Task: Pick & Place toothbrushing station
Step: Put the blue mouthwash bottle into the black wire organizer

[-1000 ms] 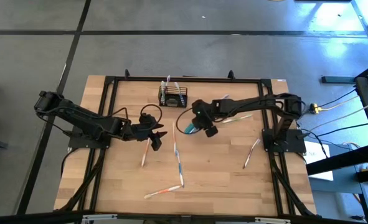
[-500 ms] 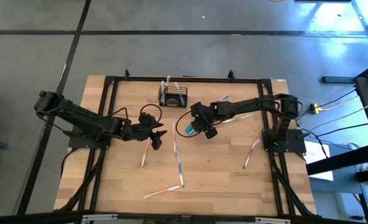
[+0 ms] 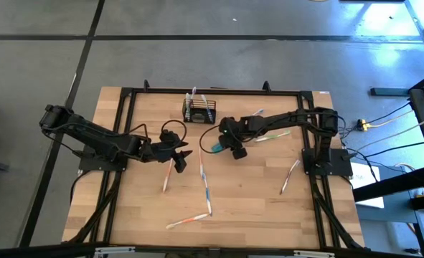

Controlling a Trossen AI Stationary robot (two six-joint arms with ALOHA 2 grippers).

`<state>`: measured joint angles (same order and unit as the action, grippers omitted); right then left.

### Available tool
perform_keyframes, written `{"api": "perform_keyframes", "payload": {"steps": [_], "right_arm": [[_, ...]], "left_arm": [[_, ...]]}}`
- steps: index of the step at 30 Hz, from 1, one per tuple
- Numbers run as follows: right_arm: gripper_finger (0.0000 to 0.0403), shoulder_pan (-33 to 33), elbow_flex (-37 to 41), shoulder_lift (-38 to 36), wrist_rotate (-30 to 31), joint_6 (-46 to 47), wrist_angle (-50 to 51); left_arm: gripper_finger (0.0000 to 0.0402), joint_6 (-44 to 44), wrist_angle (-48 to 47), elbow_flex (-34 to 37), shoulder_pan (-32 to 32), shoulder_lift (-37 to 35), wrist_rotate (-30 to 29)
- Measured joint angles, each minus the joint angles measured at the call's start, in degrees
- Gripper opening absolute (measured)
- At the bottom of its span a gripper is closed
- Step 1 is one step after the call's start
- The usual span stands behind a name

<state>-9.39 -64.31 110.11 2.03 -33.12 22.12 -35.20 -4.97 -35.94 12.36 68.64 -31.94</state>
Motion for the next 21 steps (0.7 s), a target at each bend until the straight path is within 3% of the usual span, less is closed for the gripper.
{"api": "perform_keyframes", "payload": {"steps": [11, 21], "right_arm": [[0.0092, 0.1, 0.1, -0.2, -0.6, 14.7, 0.9], [0.0099, 1.4, 0.4, -1.3, -3.4, 20.4, 2.4]], "left_arm": [[0.0184, 0.0, 0.0, 0.0, 0.0, 0.0, 0.0], [0.0184, 0.5, 0.0, 0.0, 0.0, 0.0, 0.0]]}}
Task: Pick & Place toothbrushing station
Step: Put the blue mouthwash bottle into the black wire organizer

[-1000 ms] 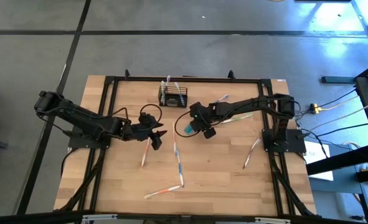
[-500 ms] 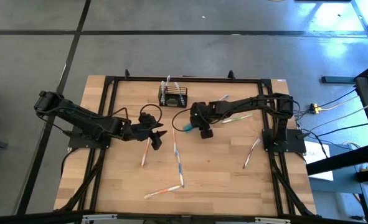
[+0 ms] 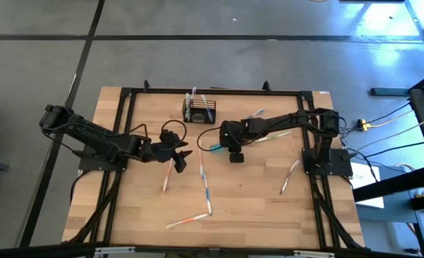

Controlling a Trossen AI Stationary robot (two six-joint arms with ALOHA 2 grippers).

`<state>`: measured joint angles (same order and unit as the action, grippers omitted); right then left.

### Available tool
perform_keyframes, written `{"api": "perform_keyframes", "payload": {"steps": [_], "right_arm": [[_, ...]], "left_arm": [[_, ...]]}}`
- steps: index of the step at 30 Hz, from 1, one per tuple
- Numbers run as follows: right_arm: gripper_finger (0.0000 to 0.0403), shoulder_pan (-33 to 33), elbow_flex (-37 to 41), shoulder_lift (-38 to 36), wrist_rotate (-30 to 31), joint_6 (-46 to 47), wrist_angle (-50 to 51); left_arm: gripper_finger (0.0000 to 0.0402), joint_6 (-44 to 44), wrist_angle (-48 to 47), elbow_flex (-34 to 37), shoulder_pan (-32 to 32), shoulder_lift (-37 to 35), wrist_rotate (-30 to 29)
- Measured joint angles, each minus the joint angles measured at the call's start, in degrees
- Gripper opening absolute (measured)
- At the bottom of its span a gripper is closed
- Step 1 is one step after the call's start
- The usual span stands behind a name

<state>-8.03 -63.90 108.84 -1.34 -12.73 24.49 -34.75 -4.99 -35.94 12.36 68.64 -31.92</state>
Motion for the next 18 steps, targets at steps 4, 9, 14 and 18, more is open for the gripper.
{"api": "perform_keyframes", "payload": {"steps": [4, 9, 14, 18], "right_arm": [[0.0097, 0.7, 0.1, -1.5, -2.4, 2.1, 0.5], [0.0096, 1.6, 0.1, -3.0, -2.8, 4.4, 3.7], [0.0096, 2.8, 0.0, -4.8, -2.8, 5.8, 5.6], [0.0096, 3.8, 0.0, -6.6, -2.8, 6.1, 5.7]], "left_arm": [[0.0184, 2.4, 0.0, 0.0, 0.0, 0.0, 0.0], [0.0185, 5.5, 0.0, 0.0, 0.0, 0.0, 1.0], [0.0184, 6.6, 0.0, 0.0, 0.0, 0.0, 1.7], [0.0184, 6.6, 0.0, 0.0, 0.0, 0.0, 1.7]]}}
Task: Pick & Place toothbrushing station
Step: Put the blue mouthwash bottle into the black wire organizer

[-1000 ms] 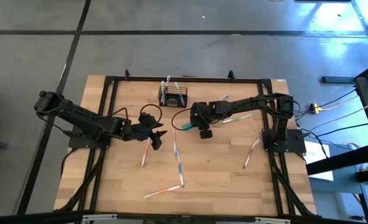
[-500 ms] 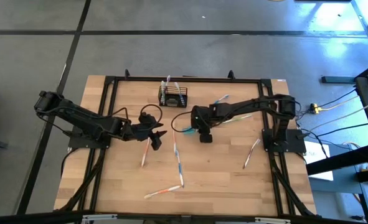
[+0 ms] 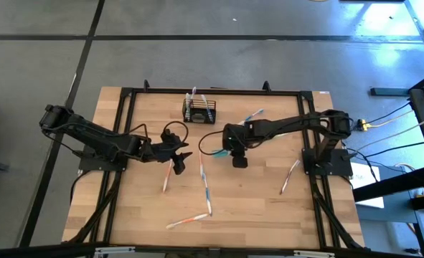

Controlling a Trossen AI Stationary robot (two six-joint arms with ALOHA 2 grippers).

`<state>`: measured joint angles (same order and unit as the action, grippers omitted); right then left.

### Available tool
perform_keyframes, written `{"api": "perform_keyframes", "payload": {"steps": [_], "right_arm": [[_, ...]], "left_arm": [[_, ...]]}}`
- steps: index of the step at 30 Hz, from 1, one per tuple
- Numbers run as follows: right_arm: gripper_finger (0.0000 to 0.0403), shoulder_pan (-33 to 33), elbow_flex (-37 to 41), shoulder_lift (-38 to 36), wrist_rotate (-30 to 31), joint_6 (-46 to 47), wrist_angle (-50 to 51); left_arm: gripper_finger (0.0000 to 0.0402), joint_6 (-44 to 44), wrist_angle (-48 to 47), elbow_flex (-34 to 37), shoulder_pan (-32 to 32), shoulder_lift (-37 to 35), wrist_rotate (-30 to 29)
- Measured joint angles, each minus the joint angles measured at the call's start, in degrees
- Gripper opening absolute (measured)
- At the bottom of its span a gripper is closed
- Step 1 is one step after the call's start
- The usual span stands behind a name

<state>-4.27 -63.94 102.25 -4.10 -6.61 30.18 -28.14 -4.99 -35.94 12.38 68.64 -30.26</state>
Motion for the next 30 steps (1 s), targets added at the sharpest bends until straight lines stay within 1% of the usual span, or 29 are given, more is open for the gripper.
{"api": "perform_keyframes", "payload": {"steps": [7, 17, 22, 27, 30], "right_arm": [[0.0096, 1.7, 0.0, -5.5, 0.1, 0.5, 4.1], [0.0096, 3.6, -0.1, -13.5, 4.5, 3.3, 11.9], [0.0096, 4.3, -0.1, -14.7, 4.7, 3.6, 12.4], [0.0096, 4.5, -0.1, -14.8, 4.7, 5.0, 16.5], [0.0096, 4.7, 1.6, -15.1, 4.7, 6.3, 16.9]], "left_arm": [[0.0184, 0.0, 0.0, 0.0, 0.0, 0.1, 0.0], [0.0184, 2.7, 0.5, 0.0, 0.0, 2.7, -0.1], [0.0184, 3.4, 0.5, 0.0, 0.0, 2.7, -0.1], [0.0184, 3.4, 0.6, 0.0, 0.0, 2.9, 0.2], [0.0184, 3.4, 0.5, 0.0, 0.0, 3.0, 0.2]]}}
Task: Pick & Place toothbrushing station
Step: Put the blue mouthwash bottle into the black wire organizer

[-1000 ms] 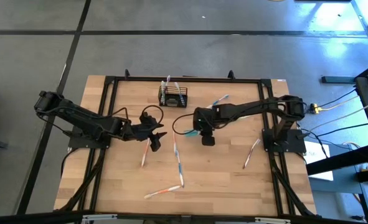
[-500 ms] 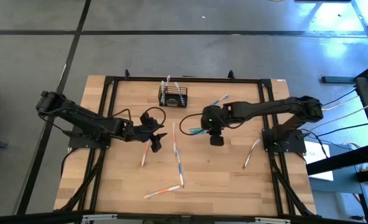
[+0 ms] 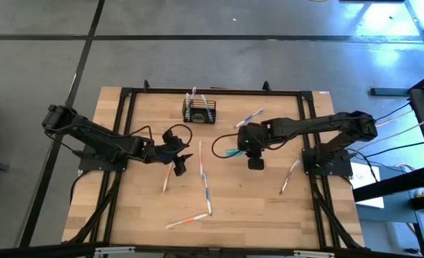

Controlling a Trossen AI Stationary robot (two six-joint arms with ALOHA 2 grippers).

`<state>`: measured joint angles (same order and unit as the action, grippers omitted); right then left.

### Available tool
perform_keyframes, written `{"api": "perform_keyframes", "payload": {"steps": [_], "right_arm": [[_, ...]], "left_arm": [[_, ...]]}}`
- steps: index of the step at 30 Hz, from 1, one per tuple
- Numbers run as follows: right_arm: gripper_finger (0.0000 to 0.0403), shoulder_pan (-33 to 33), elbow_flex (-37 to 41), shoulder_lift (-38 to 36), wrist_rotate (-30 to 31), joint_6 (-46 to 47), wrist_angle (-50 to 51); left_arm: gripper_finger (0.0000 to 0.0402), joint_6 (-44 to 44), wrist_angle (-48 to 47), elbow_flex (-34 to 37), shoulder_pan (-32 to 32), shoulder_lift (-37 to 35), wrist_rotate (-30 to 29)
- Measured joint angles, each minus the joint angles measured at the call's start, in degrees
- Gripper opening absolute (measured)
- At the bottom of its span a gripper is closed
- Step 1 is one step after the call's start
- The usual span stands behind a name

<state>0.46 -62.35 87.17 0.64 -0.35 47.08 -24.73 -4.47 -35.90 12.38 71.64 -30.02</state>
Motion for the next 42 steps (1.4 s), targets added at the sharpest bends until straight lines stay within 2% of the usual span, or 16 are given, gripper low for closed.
{"api": "perform_keyframes", "payload": {"steps": [10, 19, 22, 26, 31, 36, 42], "right_arm": [[0.0096, 1.0, 8.3, -0.3, 0.0, 3.9, -1.2], [0.0096, 1.1, 9.9, -1.8, 0.0, 4.4, -3.7], [0.0096, 1.0, 9.9, -2.2, 0.0, 4.7, -8.5], [0.0098, 0.8, 9.9, -2.2, 0.0, 9.8, -16.2], [0.0104, 0.8, 9.9, -2.1, -0.4, 18.3, -22.3], [0.0105, 0.9, 9.9, -2.1, -4.6, 26.2, -28.8], [0.0106, 0.9, 9.9, -2.1, -7.8, 34.2, -34.0]], "left_arm": [[0.0184, -0.1, 0.0, -0.1, 0.0, 0.7, 1.2], [0.0185, -0.3, 0.0, -0.1, 0.0, 0.7, 1.2], [0.0185, -0.9, 0.0, -0.1, 0.0, 0.7, 1.7], [0.0185, -0.5, 0.3, -0.1, 0.0, 0.7, 2.2], [0.0185, 6.3, 2.5, -0.1, 0.0, 0.7, 2.1], [0.0185, 13.3, 6.8, -0.1, 0.0, 1.3, 2.1], [0.0185, 27.9, 11.9, -0.1, 0.0, 6.2, 2.1]]}}
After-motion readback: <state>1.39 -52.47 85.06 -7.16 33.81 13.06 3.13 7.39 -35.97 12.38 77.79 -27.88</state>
